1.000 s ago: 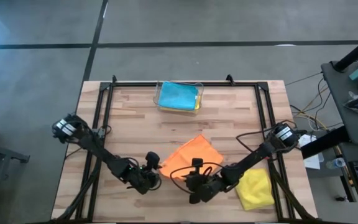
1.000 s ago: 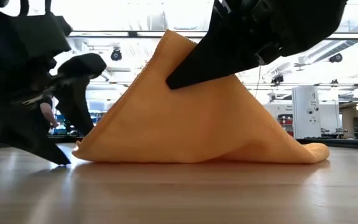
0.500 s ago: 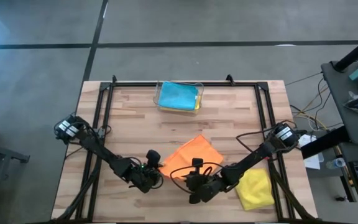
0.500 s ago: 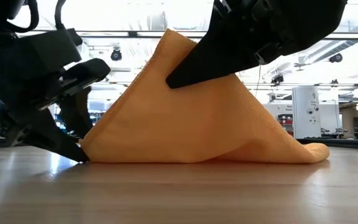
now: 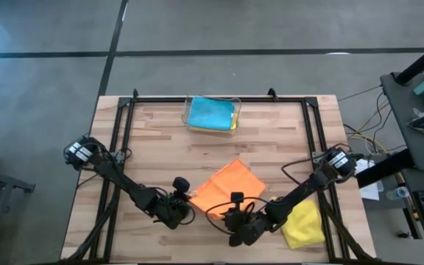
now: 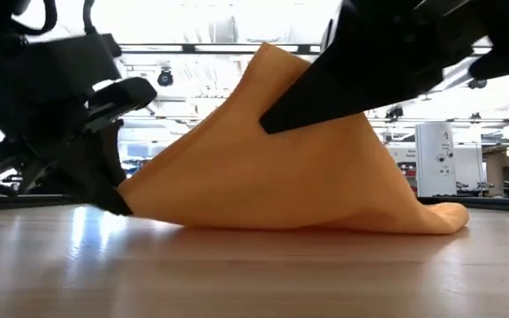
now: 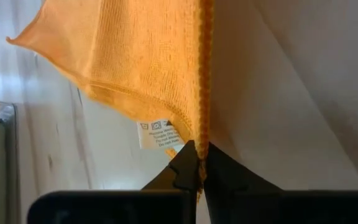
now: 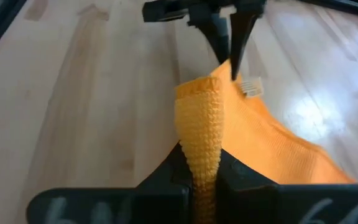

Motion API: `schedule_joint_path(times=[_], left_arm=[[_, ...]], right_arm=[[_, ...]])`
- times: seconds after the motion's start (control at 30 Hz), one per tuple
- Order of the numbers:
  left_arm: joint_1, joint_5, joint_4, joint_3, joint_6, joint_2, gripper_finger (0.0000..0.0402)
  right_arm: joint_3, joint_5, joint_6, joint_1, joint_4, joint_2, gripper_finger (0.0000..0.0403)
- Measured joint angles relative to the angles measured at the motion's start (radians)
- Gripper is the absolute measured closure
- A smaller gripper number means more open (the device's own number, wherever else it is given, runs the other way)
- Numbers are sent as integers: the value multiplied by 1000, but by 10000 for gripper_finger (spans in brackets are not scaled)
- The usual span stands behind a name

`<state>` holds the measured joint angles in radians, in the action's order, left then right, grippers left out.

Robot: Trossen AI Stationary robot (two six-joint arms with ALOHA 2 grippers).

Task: Fold microfiber towels
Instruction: Fold the orange microfiber cloth

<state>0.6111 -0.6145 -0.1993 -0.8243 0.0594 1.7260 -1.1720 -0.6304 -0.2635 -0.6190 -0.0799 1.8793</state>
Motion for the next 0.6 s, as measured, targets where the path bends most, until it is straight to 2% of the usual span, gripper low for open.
schedule_joint_path(times=[0.13, 0.33, 0.6], left_arm=[[7, 8, -44, -38, -1, -8, 401], [24, 85, -117, -126, -1, -11, 401], [45, 97, -233, -224, -2, -11, 401]], right_arm=[[3, -1, -35, -32, 0, 0, 394], [7, 0, -91, -90, 4, 0, 394], [54, -2, -205, -118, -10, 0, 394]])
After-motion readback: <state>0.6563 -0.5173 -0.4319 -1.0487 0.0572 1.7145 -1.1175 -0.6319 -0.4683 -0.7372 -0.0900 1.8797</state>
